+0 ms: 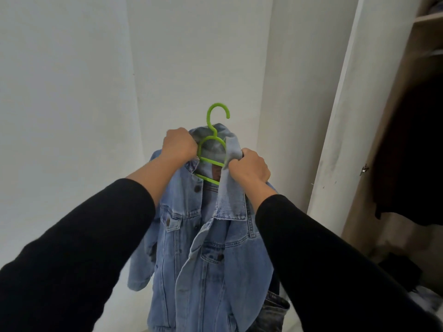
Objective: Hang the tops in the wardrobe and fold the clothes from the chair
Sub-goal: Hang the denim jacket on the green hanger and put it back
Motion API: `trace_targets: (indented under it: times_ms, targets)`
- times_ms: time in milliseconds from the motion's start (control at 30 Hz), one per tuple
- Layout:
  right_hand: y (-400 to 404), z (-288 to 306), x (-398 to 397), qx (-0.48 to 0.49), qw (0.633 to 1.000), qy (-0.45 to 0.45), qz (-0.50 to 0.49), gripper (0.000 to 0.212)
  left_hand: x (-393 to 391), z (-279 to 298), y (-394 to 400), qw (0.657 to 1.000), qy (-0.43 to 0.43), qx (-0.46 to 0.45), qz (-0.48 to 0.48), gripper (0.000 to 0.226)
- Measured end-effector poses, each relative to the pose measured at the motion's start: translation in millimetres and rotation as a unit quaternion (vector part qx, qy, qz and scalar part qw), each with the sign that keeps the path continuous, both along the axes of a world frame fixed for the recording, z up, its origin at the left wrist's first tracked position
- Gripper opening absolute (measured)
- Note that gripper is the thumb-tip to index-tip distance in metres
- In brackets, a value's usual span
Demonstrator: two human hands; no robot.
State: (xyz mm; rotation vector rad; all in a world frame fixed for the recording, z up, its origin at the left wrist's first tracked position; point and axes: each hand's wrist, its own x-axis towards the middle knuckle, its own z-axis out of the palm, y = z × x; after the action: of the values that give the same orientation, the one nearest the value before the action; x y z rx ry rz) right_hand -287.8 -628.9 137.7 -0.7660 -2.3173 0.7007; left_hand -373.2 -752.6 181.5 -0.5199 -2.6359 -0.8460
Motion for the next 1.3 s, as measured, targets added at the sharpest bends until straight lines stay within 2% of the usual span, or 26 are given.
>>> trace_targets:
  times_ms: [67, 100, 167, 233, 367, 467, 633, 733, 767, 833, 900, 933, 1000, 1133, 1200, 1233, 1300]
  targets:
    - [10, -3, 4, -0.014, 1.000, -0.002, -0.010, 0.009, -10, 8, -4, 0.999, -0.040, 0.037, -0.007, 0.032]
    - [14, -4, 6, -0.022, 1.000, -0.003, -0.011, 0.010, -17, 11, -7, 0.991, -0.089, 0.096, -0.015, 0.033]
    - [20, -4, 8, -0.037, 0.999, -0.009, -0.005, 0.012, -19, 17, -9, 0.963, -0.166, 0.207, -0.053, 0.027]
    - [23, -4, 8, -0.054, 0.998, -0.016, -0.002, 0.017, -13, 20, -7, 0.943, -0.200, 0.257, -0.072, 0.029]
    - [31, -7, 8, -0.059, 0.998, -0.014, -0.012, 0.022, 16, 33, 0, 0.923, -0.223, 0.287, -0.126, 0.032]
    - [27, -9, 5, -0.067, 0.997, -0.030, -0.023, 0.027, 31, 39, 13, 0.923, -0.208, 0.282, -0.160, 0.033]
    - [18, -7, 0, -0.108, 0.994, -0.026, -0.016, 0.026, 44, 20, 42, 0.916, -0.240, 0.277, -0.164, 0.032]
    - [30, -11, 7, -0.112, 0.993, -0.031, -0.019, 0.029, 46, 15, 37, 0.886, -0.266, 0.327, -0.192, 0.029]
    - [34, -11, 9, -0.110, 0.993, -0.035, -0.016, 0.029, 43, 15, 31, 0.887, -0.258, 0.328, -0.197, 0.029]
    - [41, -11, 11, -0.099, 0.994, -0.048, -0.007, 0.030, 28, 18, 21, 0.904, -0.225, 0.300, -0.206, 0.031]
    - [43, -9, 10, -0.077, 0.995, -0.069, -0.001, 0.032, 11, 22, 7, 0.931, -0.200, 0.249, -0.175, 0.040]
    - [43, -8, 9, -0.063, 0.995, -0.082, 0.004, 0.033, 5, 24, 0, 0.938, -0.199, 0.237, -0.155, 0.034]
    - [42, -5, 6, -0.045, 0.993, -0.108, 0.030, 0.029, -12, 25, -12, 0.946, -0.212, 0.197, -0.146, 0.028]
    - [40, 0, 6, -0.045, 0.986, -0.123, 0.102, 0.010, -25, 4, -25, 0.952, -0.259, 0.120, -0.111, 0.040]
    - [41, 1, 6, -0.045, 0.982, -0.141, 0.117, 0.013, -24, -7, -25, 0.957, -0.274, 0.059, -0.072, 0.024]
    - [40, 0, 5, -0.046, 0.978, -0.159, 0.125, 0.020, -23, -9, -27, 0.972, -0.231, -0.013, -0.040, 0.019]
    - [35, 1, 3, -0.029, 0.970, -0.196, 0.139, 0.031, -26, -15, -27, 0.989, -0.070, -0.128, 0.007, 0.043]
